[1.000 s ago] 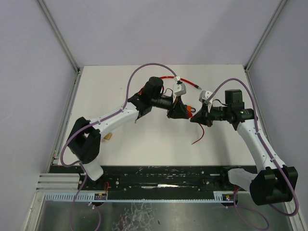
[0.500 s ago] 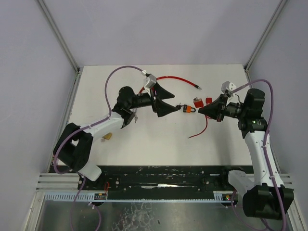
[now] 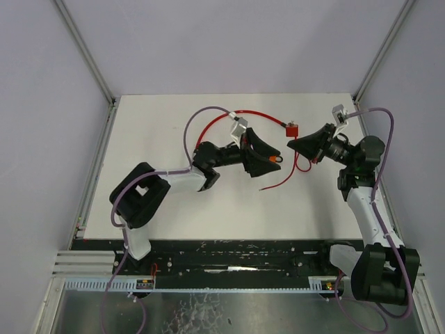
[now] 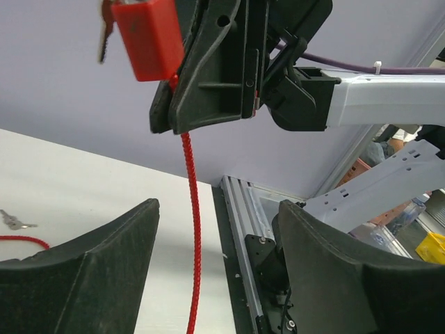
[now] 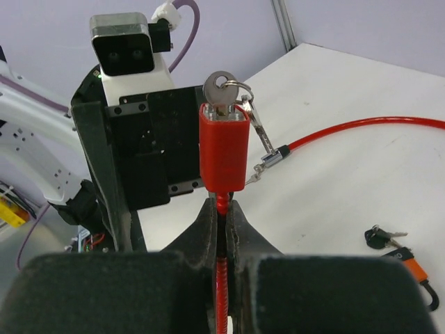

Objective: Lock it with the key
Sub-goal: Adjust the lock.

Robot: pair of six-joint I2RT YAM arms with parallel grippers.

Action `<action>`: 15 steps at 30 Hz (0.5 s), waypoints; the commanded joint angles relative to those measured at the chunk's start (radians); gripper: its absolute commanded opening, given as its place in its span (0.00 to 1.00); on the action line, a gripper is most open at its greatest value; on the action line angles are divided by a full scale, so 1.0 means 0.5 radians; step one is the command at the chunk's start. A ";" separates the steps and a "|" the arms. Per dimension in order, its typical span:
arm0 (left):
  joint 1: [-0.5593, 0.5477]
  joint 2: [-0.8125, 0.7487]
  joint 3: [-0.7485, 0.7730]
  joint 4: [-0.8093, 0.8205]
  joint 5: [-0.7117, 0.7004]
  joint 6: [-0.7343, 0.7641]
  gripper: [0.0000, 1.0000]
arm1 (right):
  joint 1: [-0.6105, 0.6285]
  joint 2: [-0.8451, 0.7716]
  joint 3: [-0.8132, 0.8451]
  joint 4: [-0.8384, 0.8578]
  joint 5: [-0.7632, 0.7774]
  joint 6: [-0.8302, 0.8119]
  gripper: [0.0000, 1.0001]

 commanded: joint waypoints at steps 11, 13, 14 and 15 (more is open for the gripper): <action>-0.211 0.162 0.285 -0.282 -0.286 0.132 0.53 | -0.005 -0.079 -0.146 0.393 0.230 0.313 0.00; -0.231 0.183 0.321 -0.336 -0.323 0.145 0.48 | -0.005 -0.064 -0.158 0.442 0.229 0.351 0.00; -0.237 0.189 0.339 -0.386 -0.331 0.158 0.47 | -0.005 -0.058 -0.165 0.466 0.228 0.372 0.00; -0.242 0.199 0.352 -0.413 -0.339 0.162 0.46 | -0.006 -0.056 -0.168 0.481 0.228 0.384 0.00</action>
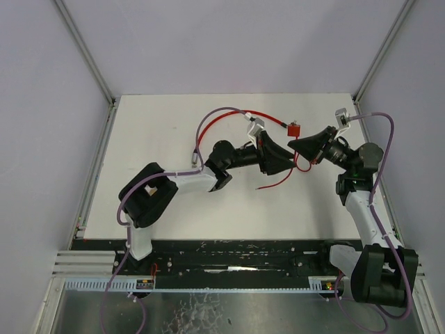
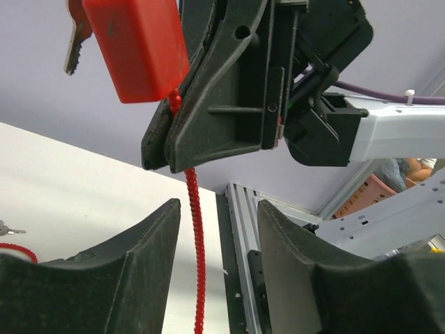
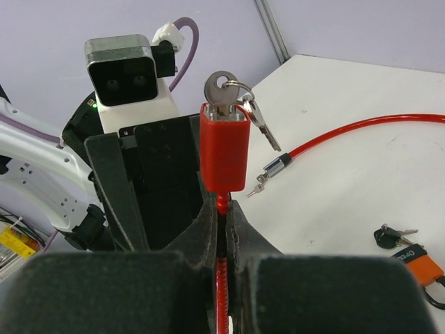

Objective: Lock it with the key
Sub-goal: Adjust the lock.

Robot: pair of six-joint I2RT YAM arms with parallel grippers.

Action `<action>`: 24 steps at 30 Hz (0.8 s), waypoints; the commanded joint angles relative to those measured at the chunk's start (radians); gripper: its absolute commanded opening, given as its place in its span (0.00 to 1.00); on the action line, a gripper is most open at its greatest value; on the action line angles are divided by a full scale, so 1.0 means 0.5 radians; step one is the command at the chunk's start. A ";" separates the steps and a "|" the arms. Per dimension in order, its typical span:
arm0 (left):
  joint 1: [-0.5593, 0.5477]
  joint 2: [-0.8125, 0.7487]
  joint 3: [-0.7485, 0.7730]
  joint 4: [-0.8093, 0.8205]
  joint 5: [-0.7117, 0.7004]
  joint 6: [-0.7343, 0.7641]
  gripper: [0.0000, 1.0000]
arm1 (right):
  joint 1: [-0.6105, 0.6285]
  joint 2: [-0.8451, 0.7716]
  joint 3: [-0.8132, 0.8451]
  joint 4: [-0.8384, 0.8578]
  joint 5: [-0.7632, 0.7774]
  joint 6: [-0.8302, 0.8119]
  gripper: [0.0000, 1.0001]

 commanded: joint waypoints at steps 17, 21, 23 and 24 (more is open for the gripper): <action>-0.042 0.091 0.185 -0.167 -0.064 0.062 0.26 | 0.014 0.013 -0.041 0.264 0.017 0.085 0.00; -0.042 0.091 0.203 -0.165 -0.038 0.072 0.24 | 0.022 0.015 -0.042 0.256 0.008 0.070 0.00; -0.042 0.090 0.201 -0.160 -0.034 0.083 0.19 | 0.026 0.015 -0.043 0.254 0.006 0.068 0.00; -0.041 0.088 0.203 -0.160 -0.026 0.092 0.14 | 0.029 0.013 -0.044 0.254 0.005 0.066 0.00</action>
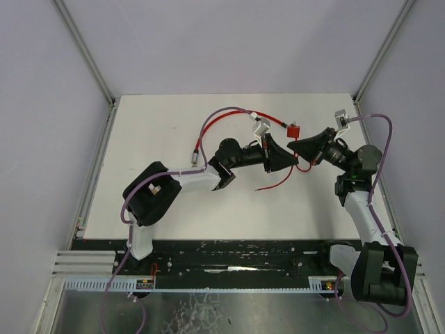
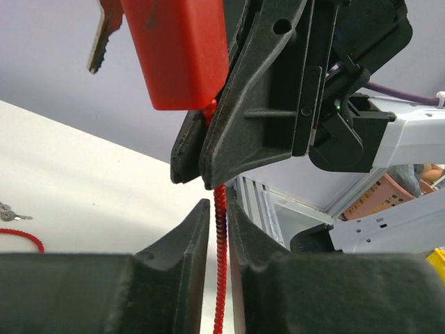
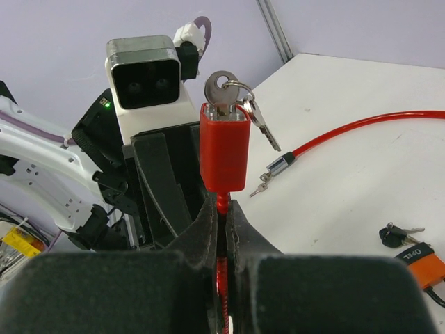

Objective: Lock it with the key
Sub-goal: Adjust the lock.

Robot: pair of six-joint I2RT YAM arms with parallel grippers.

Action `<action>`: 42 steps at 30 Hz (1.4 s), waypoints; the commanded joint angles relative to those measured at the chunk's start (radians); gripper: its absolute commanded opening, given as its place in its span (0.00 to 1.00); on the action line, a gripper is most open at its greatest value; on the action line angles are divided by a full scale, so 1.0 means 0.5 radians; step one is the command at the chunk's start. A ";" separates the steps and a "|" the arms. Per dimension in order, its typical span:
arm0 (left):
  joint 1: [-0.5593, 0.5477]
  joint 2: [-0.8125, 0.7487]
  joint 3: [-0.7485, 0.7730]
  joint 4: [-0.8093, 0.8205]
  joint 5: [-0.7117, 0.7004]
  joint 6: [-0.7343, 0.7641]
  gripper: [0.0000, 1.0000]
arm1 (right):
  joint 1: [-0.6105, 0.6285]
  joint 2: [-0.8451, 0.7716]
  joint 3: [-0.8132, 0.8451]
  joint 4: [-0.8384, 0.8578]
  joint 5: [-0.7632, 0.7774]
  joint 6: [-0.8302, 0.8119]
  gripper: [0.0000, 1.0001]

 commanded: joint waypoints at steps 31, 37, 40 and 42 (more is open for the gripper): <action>0.044 -0.243 -0.001 -0.475 0.415 0.757 0.00 | -0.067 -0.175 0.101 0.192 -0.323 -0.034 0.61; 0.043 -0.208 0.047 -0.541 0.413 0.743 0.00 | -0.065 -0.181 0.096 0.268 -0.305 0.039 0.59; 0.042 -0.205 0.048 -0.544 0.419 0.740 0.00 | -0.067 -0.179 0.095 0.252 -0.284 0.039 0.56; 0.041 -0.202 0.052 -0.541 0.427 0.734 0.00 | -0.067 -0.170 0.095 0.241 -0.275 0.039 0.55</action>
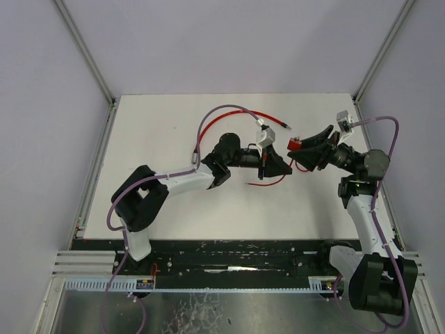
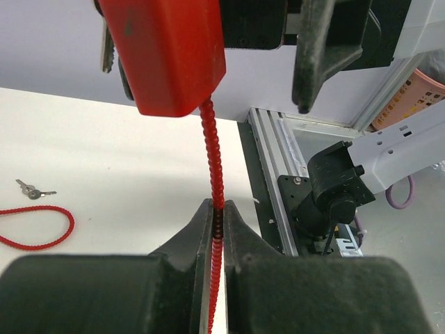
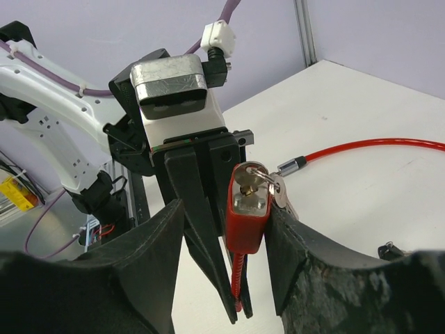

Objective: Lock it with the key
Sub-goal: Adjust the lock.

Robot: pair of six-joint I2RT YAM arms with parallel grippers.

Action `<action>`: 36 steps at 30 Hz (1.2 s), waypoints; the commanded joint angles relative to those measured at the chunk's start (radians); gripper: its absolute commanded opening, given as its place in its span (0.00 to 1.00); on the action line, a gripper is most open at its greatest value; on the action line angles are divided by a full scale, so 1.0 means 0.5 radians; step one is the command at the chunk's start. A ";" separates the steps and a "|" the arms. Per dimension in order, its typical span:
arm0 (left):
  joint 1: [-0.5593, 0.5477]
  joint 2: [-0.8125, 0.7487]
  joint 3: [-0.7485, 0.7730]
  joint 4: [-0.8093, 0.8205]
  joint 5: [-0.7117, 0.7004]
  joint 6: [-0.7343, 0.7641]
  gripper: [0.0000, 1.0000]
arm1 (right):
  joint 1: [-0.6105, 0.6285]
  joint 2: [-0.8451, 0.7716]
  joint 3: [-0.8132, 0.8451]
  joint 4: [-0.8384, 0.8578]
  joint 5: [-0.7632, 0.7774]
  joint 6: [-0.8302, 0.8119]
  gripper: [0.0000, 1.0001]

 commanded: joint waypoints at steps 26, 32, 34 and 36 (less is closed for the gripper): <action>-0.001 0.088 0.200 -0.143 0.116 0.015 0.00 | -0.074 -0.030 0.108 -0.022 0.059 -0.013 0.54; 0.010 0.086 0.221 -0.180 0.115 -0.035 0.00 | -0.135 -0.037 0.127 -0.142 0.073 -0.060 0.77; 0.021 0.082 0.230 -0.188 0.128 -0.074 0.00 | -0.175 -0.037 0.160 -0.314 0.097 -0.128 0.82; 0.038 0.080 0.232 -0.191 0.126 -0.107 0.00 | -0.225 -0.035 0.169 -0.343 0.113 -0.127 0.87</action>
